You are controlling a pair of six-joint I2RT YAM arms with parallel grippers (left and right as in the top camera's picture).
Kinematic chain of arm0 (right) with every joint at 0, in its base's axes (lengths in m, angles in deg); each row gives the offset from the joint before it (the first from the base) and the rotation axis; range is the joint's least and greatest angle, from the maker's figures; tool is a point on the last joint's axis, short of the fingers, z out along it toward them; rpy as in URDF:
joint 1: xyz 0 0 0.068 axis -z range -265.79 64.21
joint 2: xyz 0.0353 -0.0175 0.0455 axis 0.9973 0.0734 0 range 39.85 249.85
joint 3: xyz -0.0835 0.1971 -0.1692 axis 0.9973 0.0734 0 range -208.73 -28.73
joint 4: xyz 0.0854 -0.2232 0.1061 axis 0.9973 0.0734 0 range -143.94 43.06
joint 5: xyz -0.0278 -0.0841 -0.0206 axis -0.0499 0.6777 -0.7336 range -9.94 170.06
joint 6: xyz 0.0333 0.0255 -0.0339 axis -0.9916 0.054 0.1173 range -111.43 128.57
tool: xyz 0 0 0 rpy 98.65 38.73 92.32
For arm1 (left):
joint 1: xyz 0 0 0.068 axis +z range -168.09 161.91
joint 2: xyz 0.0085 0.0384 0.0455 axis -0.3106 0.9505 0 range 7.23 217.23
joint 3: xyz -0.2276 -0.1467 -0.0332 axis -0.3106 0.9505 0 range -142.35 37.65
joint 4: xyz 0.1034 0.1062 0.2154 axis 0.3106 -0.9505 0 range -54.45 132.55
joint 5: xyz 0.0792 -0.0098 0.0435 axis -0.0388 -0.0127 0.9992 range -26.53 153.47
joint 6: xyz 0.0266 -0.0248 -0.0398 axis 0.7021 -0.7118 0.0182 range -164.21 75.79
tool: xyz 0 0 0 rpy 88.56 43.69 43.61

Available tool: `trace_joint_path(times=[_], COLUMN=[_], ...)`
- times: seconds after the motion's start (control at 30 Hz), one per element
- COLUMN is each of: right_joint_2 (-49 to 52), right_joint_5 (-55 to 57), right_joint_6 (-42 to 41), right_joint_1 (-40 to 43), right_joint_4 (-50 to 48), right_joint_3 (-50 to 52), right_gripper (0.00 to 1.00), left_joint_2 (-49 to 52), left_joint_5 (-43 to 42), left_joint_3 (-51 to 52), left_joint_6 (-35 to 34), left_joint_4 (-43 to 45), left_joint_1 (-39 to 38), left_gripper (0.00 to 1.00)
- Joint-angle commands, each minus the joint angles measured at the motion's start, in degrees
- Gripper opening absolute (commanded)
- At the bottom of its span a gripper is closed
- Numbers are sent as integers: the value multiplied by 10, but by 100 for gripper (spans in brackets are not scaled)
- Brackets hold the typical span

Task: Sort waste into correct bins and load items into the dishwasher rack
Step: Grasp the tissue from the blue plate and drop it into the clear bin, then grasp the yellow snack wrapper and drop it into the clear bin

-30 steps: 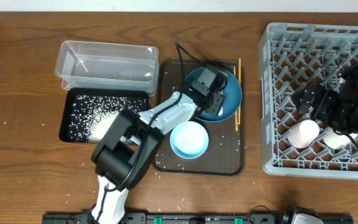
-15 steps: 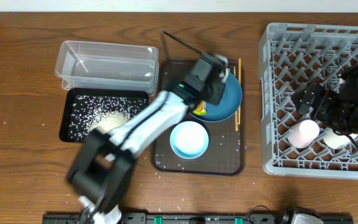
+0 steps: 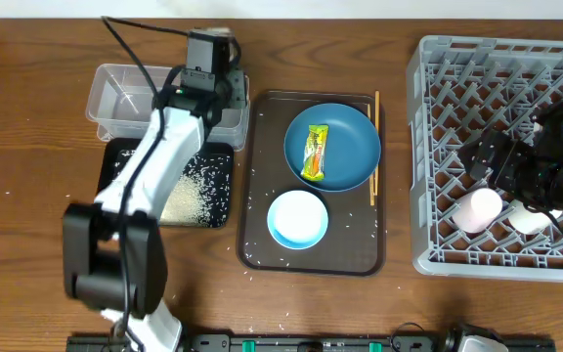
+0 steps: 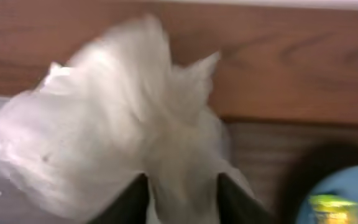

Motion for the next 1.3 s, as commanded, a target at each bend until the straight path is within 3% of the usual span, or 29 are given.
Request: trace_joint_path(times=[0.0, 0.03, 0.23, 0.47, 0.8, 0.9, 1.0, 1.03, 1.27], right_joint_2=[0, 0, 0, 0, 0, 0, 0, 0, 0], right_joint_5=[0, 0, 0, 0, 0, 0, 0, 0, 0], right_joint_6=[-5, -4, -5, -5, -5, -5, -5, -5, -5], right_joint_1=[-11, -11, -12, -12, -12, -12, -12, -12, -12], right_joint_4=[2, 3, 2, 7, 7, 8, 9, 9, 10], right_joint_3=[-4, -4, -4, -4, -4, -4, -4, -4, -4], right_gripper=[96, 96, 96, 96, 96, 96, 96, 96, 96], left_joint_2=[14, 10, -37, 22, 140, 156, 151, 143, 23], left_joint_5=[-12, -33, -158, -122, -96, -97, -101, -106, -118], left_joint_3=[4, 2, -1, 5, 5, 5, 4, 2, -6], left_joint_6=[12, 12, -3, 62, 62, 62, 61, 56, 8], left_joint_4=[10, 10, -15, -26, -25, -25, -26, -26, -33], left_joint_1=[13, 13, -26, -133, -192, -197, -198, -197, -177], left_gripper=[52, 59, 62, 62, 61, 40, 11, 6, 6])
